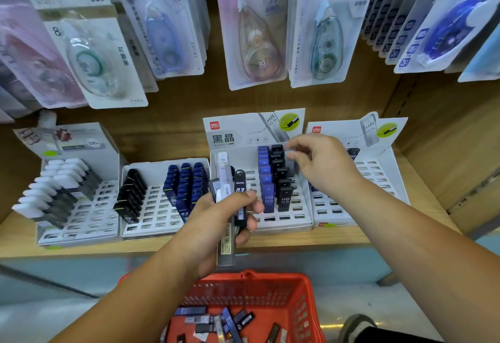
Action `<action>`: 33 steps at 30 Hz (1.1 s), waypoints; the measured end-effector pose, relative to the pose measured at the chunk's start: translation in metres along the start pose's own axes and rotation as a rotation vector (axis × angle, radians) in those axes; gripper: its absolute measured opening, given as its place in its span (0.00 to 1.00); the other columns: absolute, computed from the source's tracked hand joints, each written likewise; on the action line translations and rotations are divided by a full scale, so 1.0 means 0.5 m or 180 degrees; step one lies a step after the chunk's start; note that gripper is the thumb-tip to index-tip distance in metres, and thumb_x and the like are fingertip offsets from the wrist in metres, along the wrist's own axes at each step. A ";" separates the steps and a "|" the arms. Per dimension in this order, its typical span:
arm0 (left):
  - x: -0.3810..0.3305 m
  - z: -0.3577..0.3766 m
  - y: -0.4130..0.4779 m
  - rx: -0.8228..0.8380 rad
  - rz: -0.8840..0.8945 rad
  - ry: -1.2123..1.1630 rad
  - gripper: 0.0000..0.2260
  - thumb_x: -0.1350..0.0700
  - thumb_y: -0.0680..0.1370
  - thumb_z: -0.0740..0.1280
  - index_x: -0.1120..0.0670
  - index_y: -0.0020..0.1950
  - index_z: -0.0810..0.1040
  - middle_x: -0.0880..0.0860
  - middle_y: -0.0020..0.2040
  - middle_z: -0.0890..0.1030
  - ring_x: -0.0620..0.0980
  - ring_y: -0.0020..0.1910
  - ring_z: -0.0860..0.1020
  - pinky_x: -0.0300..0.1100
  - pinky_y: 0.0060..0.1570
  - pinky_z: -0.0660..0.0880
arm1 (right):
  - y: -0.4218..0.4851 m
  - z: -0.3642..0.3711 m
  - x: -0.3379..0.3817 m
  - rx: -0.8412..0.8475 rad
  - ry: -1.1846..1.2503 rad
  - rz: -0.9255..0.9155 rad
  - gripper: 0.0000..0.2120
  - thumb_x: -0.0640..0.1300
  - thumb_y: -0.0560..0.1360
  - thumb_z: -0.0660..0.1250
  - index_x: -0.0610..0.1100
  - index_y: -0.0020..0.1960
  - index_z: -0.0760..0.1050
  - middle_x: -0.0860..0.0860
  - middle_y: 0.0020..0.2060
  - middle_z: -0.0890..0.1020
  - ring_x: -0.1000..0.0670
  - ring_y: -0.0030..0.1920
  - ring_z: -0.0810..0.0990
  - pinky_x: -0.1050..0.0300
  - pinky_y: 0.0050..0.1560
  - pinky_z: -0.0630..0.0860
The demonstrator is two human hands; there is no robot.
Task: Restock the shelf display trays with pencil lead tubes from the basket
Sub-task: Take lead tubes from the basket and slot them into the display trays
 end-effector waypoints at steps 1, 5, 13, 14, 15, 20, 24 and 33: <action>0.000 -0.001 -0.002 0.0012 -0.0017 -0.0015 0.19 0.56 0.81 0.70 0.71 0.61 0.75 0.56 0.36 0.81 0.49 0.26 0.73 0.45 0.31 0.65 | -0.001 -0.001 -0.001 -0.0093 -0.0079 -0.0007 0.06 0.42 0.79 0.72 0.50 0.54 0.85 0.56 0.43 0.84 0.49 0.48 0.82 0.45 0.54 0.81; -0.003 0.002 -0.011 0.0058 -0.0089 0.0054 0.16 0.56 0.80 0.70 0.68 0.60 0.75 0.57 0.37 0.81 0.49 0.26 0.73 0.45 0.30 0.65 | -0.005 0.001 -0.001 -0.0209 -0.0138 -0.0008 0.08 0.40 0.78 0.72 0.51 0.54 0.82 0.55 0.39 0.83 0.48 0.44 0.81 0.45 0.48 0.81; -0.014 0.013 -0.016 0.0123 -0.0241 0.0007 0.18 0.54 0.78 0.74 0.60 0.60 0.71 0.60 0.43 0.82 0.52 0.31 0.76 0.45 0.30 0.65 | -0.018 -0.005 0.016 -0.0240 -0.1309 -0.0121 0.07 0.46 0.80 0.70 0.51 0.55 0.85 0.51 0.51 0.74 0.46 0.50 0.77 0.54 0.41 0.68; -0.014 0.016 -0.016 0.0084 -0.0269 0.0058 0.18 0.53 0.78 0.74 0.59 0.60 0.71 0.59 0.42 0.82 0.52 0.31 0.76 0.45 0.30 0.66 | -0.021 -0.005 0.017 -0.0232 -0.1344 -0.0106 0.09 0.47 0.80 0.69 0.52 0.58 0.85 0.50 0.51 0.74 0.45 0.50 0.77 0.53 0.41 0.70; -0.014 0.019 -0.016 0.0053 -0.0281 0.0132 0.17 0.53 0.79 0.74 0.58 0.60 0.71 0.58 0.41 0.81 0.52 0.31 0.75 0.45 0.30 0.66 | -0.024 -0.008 0.024 -0.0281 -0.1297 -0.0123 0.11 0.47 0.80 0.69 0.53 0.61 0.84 0.51 0.50 0.74 0.46 0.49 0.78 0.52 0.41 0.72; -0.016 0.041 -0.009 0.0174 -0.0057 0.0727 0.11 0.54 0.79 0.73 0.58 0.53 0.75 0.57 0.37 0.79 0.55 0.31 0.73 0.45 0.30 0.67 | -0.045 -0.042 0.115 0.0280 0.1190 0.0262 0.10 0.55 0.78 0.73 0.50 0.48 0.87 0.54 0.37 0.83 0.59 0.38 0.78 0.61 0.45 0.76; -0.027 0.066 -0.004 0.0259 0.0092 0.0944 0.08 0.56 0.79 0.73 0.57 0.47 0.76 0.57 0.35 0.78 0.54 0.30 0.74 0.43 0.29 0.68 | -0.068 -0.033 0.150 0.0708 0.1836 0.0439 0.03 0.47 0.75 0.78 0.48 0.46 0.87 0.51 0.38 0.87 0.58 0.38 0.82 0.60 0.43 0.81; -0.016 0.037 -0.016 -0.0579 0.0228 0.1074 0.10 0.53 0.77 0.76 0.58 0.44 0.82 0.59 0.30 0.79 0.53 0.27 0.74 0.45 0.32 0.71 | -0.053 -0.081 0.117 -0.0373 0.2635 0.1230 0.10 0.39 0.80 0.70 0.41 0.42 0.72 0.41 0.28 0.79 0.46 0.26 0.76 0.55 0.25 0.74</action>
Point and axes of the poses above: each hand's wrist, its own y-axis towards the middle knuckle, its own z-axis out of the palm, x = y × z, the point moved 1 cm from there along y, towards the middle knuckle
